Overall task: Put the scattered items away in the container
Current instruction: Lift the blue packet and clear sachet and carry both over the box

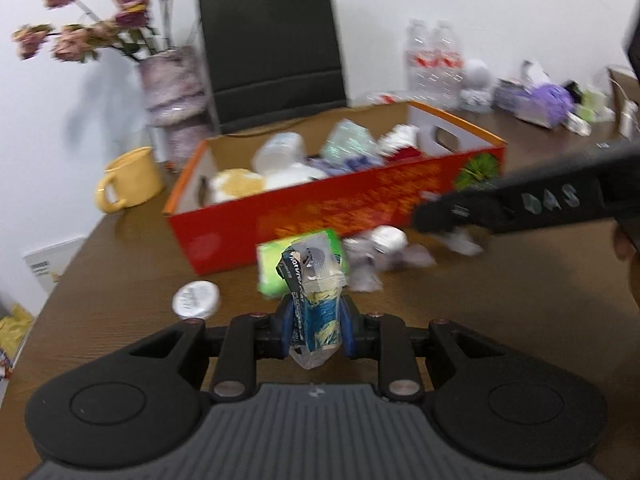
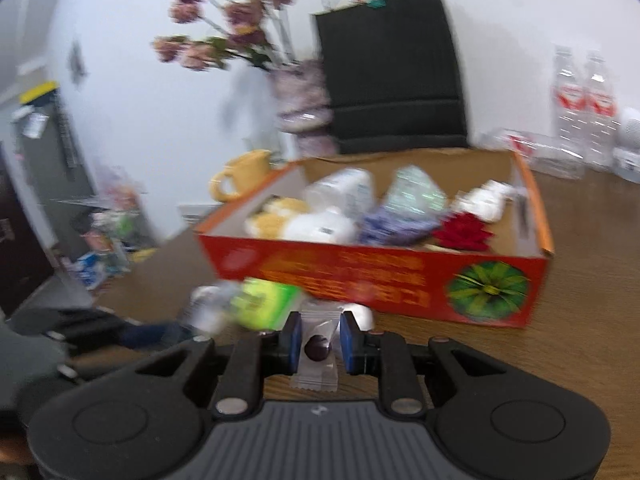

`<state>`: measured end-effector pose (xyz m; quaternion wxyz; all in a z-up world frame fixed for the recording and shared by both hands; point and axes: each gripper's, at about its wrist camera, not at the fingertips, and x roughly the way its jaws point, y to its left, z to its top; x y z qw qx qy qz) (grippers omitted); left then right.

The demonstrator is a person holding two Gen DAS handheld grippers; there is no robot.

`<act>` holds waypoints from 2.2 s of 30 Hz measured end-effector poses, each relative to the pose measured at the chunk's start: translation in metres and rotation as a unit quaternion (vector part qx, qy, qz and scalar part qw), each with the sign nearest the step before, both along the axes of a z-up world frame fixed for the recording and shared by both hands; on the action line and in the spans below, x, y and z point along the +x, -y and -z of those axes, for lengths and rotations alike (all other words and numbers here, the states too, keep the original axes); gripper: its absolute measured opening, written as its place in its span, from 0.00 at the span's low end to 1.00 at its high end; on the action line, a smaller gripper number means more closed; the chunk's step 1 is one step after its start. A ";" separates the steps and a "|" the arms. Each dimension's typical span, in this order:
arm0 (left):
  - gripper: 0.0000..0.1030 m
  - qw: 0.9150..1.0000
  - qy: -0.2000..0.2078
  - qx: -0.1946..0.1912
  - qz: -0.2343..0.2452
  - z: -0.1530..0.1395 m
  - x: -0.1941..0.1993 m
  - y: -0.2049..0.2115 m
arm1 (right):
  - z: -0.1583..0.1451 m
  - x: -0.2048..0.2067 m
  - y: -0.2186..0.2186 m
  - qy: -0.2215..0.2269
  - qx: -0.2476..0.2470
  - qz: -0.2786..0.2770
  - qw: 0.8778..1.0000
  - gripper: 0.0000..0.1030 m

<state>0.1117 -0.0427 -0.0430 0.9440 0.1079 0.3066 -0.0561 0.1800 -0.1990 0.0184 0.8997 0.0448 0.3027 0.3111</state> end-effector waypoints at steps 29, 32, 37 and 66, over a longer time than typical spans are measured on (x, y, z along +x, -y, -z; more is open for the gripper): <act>0.23 0.999 0.013 -0.021 0.031 -0.015 -0.013 0.000 | -0.001 0.009 -0.028 -0.032 -0.086 -0.005 0.996 0.18; 0.23 0.999 0.020 -0.026 0.023 -0.022 -0.014 -0.002 | -0.010 0.003 -0.030 -0.025 -0.090 -0.002 0.996 0.18; 0.23 0.998 0.040 -0.035 0.018 -0.037 -0.018 -0.004 | -0.024 -0.006 -0.032 -0.014 -0.096 0.002 0.995 0.18; 0.23 0.987 0.113 -0.110 -0.013 -0.091 0.044 -0.032 | -0.075 0.030 -0.038 0.044 -0.079 0.060 0.994 0.18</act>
